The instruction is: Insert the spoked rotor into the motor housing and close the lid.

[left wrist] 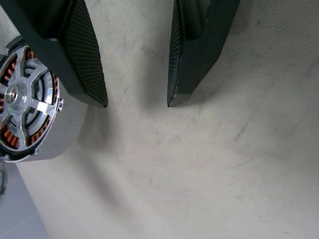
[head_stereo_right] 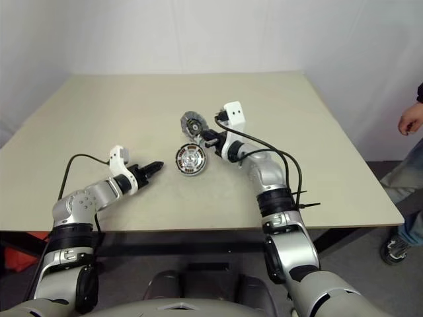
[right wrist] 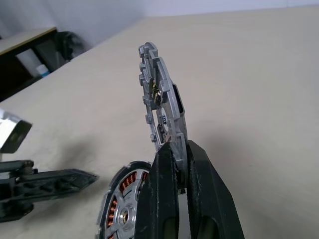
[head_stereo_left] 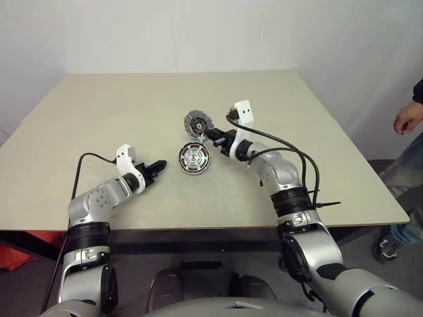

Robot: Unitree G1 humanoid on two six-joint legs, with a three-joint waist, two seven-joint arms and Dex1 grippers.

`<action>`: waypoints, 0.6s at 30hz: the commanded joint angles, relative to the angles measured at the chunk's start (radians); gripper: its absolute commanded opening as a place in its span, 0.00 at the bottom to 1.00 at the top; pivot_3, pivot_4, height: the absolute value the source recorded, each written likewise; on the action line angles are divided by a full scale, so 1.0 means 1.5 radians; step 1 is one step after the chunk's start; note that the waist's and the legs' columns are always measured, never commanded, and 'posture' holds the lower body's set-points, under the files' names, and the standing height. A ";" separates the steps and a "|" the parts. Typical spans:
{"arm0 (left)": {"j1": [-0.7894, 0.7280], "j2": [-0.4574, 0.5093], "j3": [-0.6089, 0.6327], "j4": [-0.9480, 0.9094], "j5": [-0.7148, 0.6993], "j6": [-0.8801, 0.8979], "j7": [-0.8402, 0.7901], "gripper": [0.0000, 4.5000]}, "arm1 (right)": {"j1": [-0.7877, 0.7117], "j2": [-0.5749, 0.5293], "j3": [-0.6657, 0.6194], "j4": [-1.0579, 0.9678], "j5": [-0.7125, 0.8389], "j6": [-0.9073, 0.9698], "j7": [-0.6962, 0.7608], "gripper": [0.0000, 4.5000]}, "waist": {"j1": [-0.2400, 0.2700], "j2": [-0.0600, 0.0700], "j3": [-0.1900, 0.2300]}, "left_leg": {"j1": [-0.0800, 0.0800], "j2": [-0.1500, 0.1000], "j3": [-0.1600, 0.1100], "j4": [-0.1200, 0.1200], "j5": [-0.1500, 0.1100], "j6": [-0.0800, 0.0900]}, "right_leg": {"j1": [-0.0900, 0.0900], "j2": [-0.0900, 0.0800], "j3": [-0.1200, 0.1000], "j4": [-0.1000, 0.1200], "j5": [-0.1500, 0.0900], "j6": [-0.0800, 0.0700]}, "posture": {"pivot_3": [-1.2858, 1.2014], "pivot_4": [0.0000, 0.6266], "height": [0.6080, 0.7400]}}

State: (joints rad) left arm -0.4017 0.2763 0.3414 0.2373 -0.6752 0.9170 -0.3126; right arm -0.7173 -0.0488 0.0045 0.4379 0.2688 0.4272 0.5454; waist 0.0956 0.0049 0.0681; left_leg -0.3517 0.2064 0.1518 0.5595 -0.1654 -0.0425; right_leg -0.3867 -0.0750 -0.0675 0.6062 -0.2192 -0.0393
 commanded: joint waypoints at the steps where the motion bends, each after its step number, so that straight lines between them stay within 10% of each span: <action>1: 0.002 0.004 0.000 -0.001 0.012 0.001 0.010 0.45 | -0.009 0.012 0.009 -0.009 -0.005 -0.017 -0.005 0.01 | 0.000 0.000 0.000 | 0.000 0.000 0.000 0.000 0.000 0.000 | 0.000 0.000 0.000 0.000 0.000 0.000 | 0.52 0.00 1.00; 18: 0.003 0.006 0.006 -0.024 0.004 0.014 0.020 0.45 | -0.028 0.000 0.026 0.117 -0.095 -0.057 -0.072 0.01 | -0.002 0.000 0.000 | 0.000 0.000 0.000 0.000 0.000 0.000 | 0.000 0.000 0.000 0.000 0.000 0.000 | 0.52 0.00 1.00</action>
State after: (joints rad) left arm -0.3947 0.2771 0.3458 0.2176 -0.6774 0.9291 -0.2945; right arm -0.7437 -0.0577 0.0296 0.5972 0.1406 0.3542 0.4344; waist 0.0927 0.0050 0.0681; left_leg -0.3511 0.2064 0.1525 0.5595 -0.1656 -0.0421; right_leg -0.3867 -0.0748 -0.0672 0.6063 -0.2192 -0.0397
